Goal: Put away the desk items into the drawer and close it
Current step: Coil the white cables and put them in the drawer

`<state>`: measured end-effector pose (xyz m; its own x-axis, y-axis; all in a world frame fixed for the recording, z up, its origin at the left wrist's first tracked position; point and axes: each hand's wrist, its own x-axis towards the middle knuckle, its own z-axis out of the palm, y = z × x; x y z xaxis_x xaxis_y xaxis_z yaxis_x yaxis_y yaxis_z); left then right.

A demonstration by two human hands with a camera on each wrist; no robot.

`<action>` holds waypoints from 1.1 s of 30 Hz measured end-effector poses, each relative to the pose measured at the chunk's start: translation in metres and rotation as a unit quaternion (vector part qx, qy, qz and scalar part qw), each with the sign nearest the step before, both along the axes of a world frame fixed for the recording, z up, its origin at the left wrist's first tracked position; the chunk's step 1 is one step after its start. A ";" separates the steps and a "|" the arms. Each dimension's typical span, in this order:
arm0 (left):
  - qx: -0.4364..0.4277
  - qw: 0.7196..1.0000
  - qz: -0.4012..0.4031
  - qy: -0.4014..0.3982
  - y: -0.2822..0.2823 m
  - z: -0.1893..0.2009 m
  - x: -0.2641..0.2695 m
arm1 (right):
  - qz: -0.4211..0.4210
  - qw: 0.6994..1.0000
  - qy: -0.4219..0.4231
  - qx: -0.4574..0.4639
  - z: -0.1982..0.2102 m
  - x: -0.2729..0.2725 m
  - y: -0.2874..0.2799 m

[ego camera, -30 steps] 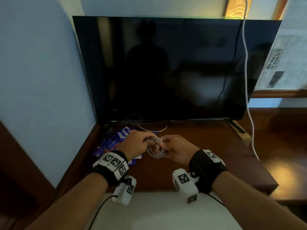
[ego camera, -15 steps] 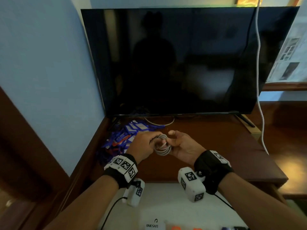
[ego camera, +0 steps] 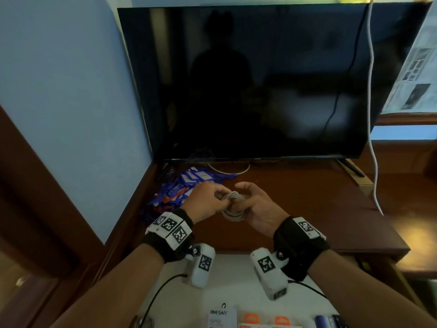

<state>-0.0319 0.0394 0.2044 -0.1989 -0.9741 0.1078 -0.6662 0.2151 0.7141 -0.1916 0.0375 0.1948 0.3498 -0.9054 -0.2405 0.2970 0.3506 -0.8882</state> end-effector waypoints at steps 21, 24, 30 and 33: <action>-0.015 0.990 0.133 0.047 0.010 -0.020 -0.003 | -0.102 0.953 0.279 -0.061 -0.014 -0.005 0.013; -0.011 0.994 0.106 0.036 0.011 -0.020 0.003 | -0.019 0.973 0.226 -0.049 -0.011 -0.014 0.016; -0.008 0.999 0.047 -0.013 0.020 -0.019 0.004 | 0.095 0.964 0.243 -0.059 -0.010 -0.027 0.020; -0.002 0.999 0.052 0.012 0.022 -0.016 0.003 | 0.118 0.941 0.304 -0.094 -0.013 -0.027 0.022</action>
